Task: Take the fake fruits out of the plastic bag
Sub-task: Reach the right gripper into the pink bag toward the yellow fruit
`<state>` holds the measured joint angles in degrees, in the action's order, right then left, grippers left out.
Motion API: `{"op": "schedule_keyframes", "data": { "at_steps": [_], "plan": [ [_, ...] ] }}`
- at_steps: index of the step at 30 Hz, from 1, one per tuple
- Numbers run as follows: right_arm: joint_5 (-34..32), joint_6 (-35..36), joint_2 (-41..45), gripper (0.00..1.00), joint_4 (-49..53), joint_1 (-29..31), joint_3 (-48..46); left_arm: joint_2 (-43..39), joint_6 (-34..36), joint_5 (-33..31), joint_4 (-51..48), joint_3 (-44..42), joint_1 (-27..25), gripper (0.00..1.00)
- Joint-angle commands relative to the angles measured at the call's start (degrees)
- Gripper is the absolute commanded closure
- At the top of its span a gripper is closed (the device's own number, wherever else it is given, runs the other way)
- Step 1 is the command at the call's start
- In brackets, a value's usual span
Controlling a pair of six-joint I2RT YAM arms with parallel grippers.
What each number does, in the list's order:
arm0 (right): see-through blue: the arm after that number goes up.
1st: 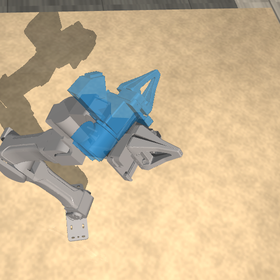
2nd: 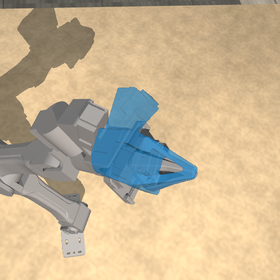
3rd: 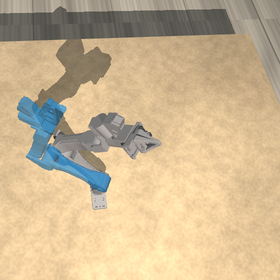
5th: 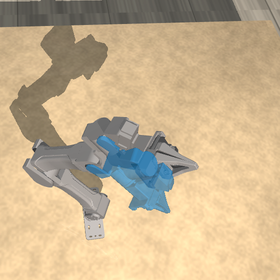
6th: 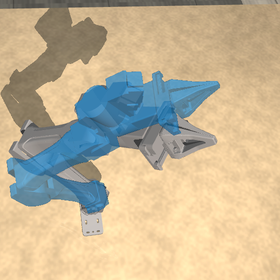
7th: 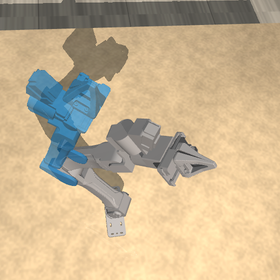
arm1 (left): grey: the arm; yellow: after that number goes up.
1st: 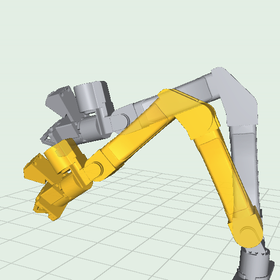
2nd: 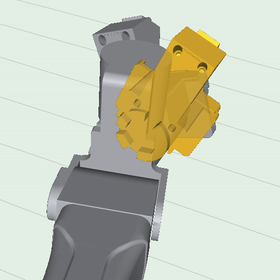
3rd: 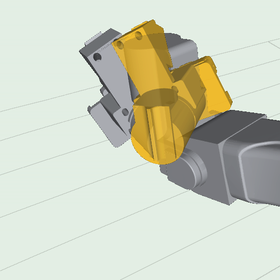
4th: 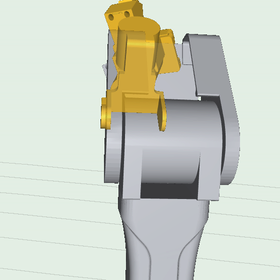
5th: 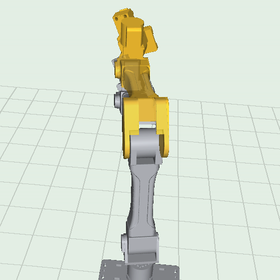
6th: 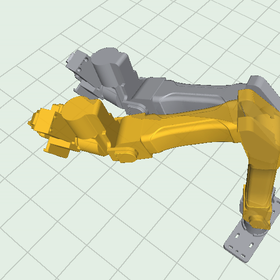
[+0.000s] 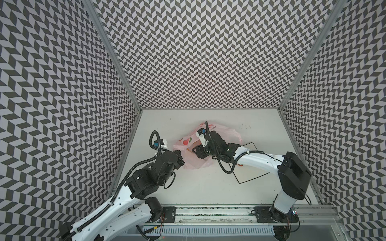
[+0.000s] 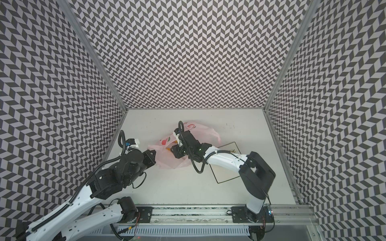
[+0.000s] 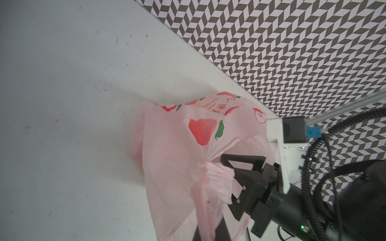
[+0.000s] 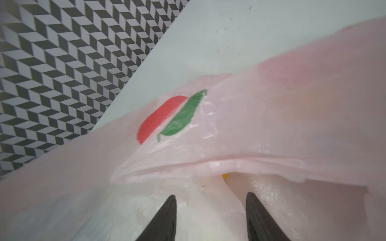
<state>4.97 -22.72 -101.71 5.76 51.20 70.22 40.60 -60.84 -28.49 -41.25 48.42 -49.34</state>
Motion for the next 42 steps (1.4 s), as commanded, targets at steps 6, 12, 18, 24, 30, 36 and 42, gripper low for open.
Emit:
{"op": "schedule_keyframes", "data": {
  "at_steps": [6, 12, 18, 24, 30, 36, 42],
  "plan": [
    [-3.74, -11.95, -10.14, 0.37, -4.36, 0.13, 7.48, -2.39, -2.43, -0.86, -6.74, 2.25, 0.34, 1.00],
    [-0.57, -13.51, -17.10, 0.31, -4.40, 0.21, 13.09, -3.15, -3.35, -1.12, -8.35, 2.38, 0.39, 1.00],
    [1.56, -12.42, -21.00, 0.23, -2.89, 0.57, 15.55, -3.07, -3.39, -1.39, -8.53, 2.65, 0.36, 1.00],
    [2.23, -9.38, -23.37, 0.20, 0.16, 1.22, 16.36, -3.02, -4.13, -2.05, -8.47, 2.36, 0.37, 1.00],
    [4.24, -6.53, -23.79, 0.18, 1.94, 1.71, 16.62, -3.44, -4.69, -2.67, -8.29, 1.51, 0.33, 1.00],
    [8.72, -2.76, -18.44, 0.18, 1.42, 1.65, 17.76, -5.08, -7.51, -3.45, -9.58, -0.13, 0.34, 1.00],
    [6.66, 4.35, -19.75, 0.15, 7.46, 2.91, 19.26, -5.41, -8.96, -3.68, -10.15, -0.84, 0.47, 1.00]
  ]
}}
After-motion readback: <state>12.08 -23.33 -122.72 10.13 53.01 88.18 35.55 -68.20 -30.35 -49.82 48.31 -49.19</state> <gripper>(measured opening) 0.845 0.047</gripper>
